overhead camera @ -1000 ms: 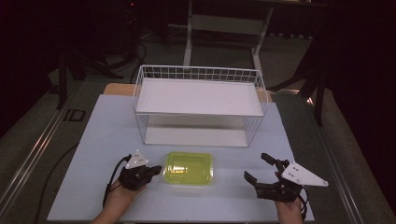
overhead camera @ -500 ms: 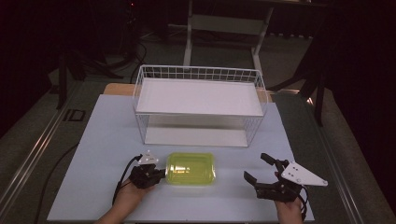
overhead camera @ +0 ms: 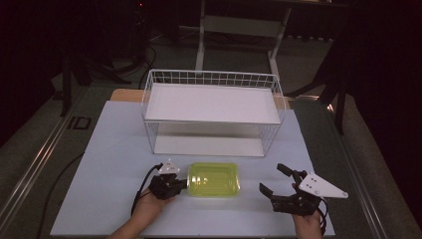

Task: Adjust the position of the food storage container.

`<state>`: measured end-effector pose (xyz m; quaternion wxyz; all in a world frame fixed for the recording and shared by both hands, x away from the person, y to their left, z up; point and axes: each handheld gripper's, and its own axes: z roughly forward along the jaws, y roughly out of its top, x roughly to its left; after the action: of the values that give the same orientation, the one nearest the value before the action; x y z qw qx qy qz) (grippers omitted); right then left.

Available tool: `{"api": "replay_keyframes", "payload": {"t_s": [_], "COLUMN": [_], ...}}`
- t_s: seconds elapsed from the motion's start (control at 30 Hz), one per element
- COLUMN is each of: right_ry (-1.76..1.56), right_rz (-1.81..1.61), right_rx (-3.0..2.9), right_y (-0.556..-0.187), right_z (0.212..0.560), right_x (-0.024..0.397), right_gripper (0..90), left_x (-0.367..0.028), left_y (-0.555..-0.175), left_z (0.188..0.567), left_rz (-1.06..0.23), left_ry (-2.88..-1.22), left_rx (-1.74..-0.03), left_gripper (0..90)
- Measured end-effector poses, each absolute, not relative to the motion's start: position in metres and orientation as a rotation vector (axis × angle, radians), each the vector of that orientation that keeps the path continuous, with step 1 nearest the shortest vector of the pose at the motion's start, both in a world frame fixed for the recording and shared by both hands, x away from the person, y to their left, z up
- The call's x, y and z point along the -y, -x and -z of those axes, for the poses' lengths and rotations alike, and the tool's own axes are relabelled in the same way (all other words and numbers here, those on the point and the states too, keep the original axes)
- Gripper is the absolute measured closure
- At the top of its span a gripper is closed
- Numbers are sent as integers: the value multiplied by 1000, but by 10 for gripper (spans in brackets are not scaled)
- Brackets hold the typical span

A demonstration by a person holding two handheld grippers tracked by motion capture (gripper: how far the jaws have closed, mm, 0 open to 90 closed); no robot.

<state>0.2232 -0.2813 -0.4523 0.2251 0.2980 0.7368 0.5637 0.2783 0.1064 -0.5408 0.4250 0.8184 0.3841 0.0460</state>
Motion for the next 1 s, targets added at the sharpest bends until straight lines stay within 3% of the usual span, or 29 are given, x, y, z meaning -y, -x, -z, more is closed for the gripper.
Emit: {"api": "replay_keyframes", "payload": {"t_s": [0.2,0.27,0.47,0.53,0.57,0.6,0.63,0.73,1.0], "right_ry": [-812,-793,-732,-724,-720,-711,-714,-735,-748], "right_rz": [-1549,-1541,-1529,-1529,-1540,-1537,-1531,-1539,-1533], "right_rx": [-2045,-2063,-2093,-2088,-2086,-2072,-2059,-2028,-1987], "right_y": [-223,-223,-222,-221,-220,-220,-219,-220,-221], "right_z": [453,453,454,453,453,451,450,446,438], "right_x": [280,279,271,269,269,268,267,270,270], "right_gripper": [125,122,109,109,109,109,109,110,110], "left_x": [-115,-121,-140,-142,-146,-146,-146,-147,-151], "left_y": [-280,-279,-271,-270,-266,-265,-263,-259,-255], "left_z": [541,538,522,520,513,511,508,502,488], "left_rz": [-133,-138,-183,-185,-182,-184,-189,-168,-214], "left_ry": [-2023,-2003,-1899,-1877,-1827,-1821,-1818,-1792,-1739], "left_rx": [-977,-984,-909,-895,-849,-820,-803,-770,-765], "left_gripper": [900,841,566,437,437,279,181,60,29]}}
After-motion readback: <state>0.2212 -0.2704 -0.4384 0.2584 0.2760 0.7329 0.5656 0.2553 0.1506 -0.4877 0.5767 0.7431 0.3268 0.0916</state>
